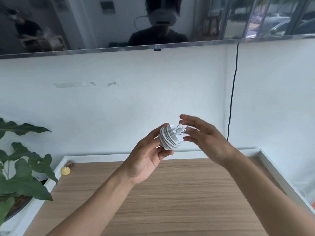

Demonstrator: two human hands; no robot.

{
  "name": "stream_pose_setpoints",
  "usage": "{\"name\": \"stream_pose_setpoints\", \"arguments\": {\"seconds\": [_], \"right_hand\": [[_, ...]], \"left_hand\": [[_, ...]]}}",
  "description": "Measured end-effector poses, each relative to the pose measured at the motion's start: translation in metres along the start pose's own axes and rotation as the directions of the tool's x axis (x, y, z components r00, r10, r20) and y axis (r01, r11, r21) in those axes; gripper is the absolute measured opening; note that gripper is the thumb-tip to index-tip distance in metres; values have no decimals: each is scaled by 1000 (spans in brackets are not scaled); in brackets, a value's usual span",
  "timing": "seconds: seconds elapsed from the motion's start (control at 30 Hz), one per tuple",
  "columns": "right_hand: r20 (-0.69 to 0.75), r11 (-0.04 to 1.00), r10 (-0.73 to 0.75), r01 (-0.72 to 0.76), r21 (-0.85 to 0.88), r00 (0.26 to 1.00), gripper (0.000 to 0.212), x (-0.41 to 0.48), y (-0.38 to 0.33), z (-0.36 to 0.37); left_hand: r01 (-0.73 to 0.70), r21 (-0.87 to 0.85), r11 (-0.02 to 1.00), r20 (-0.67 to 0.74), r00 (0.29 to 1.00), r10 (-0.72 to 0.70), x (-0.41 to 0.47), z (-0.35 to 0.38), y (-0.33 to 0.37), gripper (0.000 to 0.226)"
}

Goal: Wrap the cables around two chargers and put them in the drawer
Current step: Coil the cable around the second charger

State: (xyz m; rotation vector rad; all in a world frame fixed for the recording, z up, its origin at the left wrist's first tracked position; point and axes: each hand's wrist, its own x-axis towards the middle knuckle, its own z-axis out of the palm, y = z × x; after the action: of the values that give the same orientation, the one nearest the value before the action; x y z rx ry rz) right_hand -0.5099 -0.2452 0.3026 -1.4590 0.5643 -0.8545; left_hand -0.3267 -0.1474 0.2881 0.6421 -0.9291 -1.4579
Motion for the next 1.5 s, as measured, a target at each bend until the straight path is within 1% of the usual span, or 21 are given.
{"name": "stream_pose_setpoints", "arguments": {"seconds": [0.07,0.1,0.17,0.2,0.3,0.37,0.47,0.57,0.63,0.77,0.87,0.93,1.0,1.07,1.13,1.37,1.5], "right_hand": [[63,990,17,-25,136,998,32,-2,7,4],[71,978,18,-33,207,997,32,-3,10,8],[37,961,3,-14,275,999,29,-4,16,15],[0,964,-11,10,264,1000,25,-5,20,18],[-161,985,-95,116,125,982,14,-8,29,26],[-241,982,-165,182,50,956,14,-12,31,33],[-311,972,-233,234,-33,922,15,-18,31,41],[-349,972,-231,230,-46,908,13,-21,32,45],[-369,975,-217,218,-39,904,13,-20,30,43],[-349,979,-173,200,42,921,15,-12,22,35],[-281,983,-174,181,0,944,16,-7,18,27],[-220,983,-181,181,-18,959,17,-6,15,25],[-182,983,-178,183,11,967,13,-4,13,22],[-159,984,-179,178,-20,971,9,-3,13,20],[-146,983,-182,178,-41,972,9,-3,14,19],[-167,977,-211,212,-11,963,13,-4,13,25],[-127,987,-160,160,-10,979,18,-5,11,24]], "left_hand": [[14,-36,999,-6,1000,-14,0,1,0,58],[21,-53,998,-14,1000,-22,1,0,0,61],[32,-87,996,-28,999,-35,1,0,-1,63],[34,-101,994,-33,999,-38,0,0,-2,61],[37,-136,990,-44,998,-43,0,4,-5,55],[31,-162,986,-48,998,-39,0,9,-8,54],[13,-254,967,-68,997,-31,-1,13,-13,61],[7,-302,953,-106,993,-41,0,12,-17,76],[15,-298,954,-117,992,-52,1,11,-20,77],[38,-262,964,-112,991,-69,3,10,-20,70],[58,-240,969,-106,991,-85,2,9,-20,64],[68,-240,968,-103,990,-95,2,9,-21,65],[74,-245,967,-95,990,-100,2,8,-21,62],[77,-253,964,-91,990,-103,1,7,-19,59],[75,-260,963,-97,990,-103,1,6,-17,60],[84,-252,964,-135,983,-121,2,3,-17,66],[72,-239,968,-144,984,-108,1,1,-17,61]]}}
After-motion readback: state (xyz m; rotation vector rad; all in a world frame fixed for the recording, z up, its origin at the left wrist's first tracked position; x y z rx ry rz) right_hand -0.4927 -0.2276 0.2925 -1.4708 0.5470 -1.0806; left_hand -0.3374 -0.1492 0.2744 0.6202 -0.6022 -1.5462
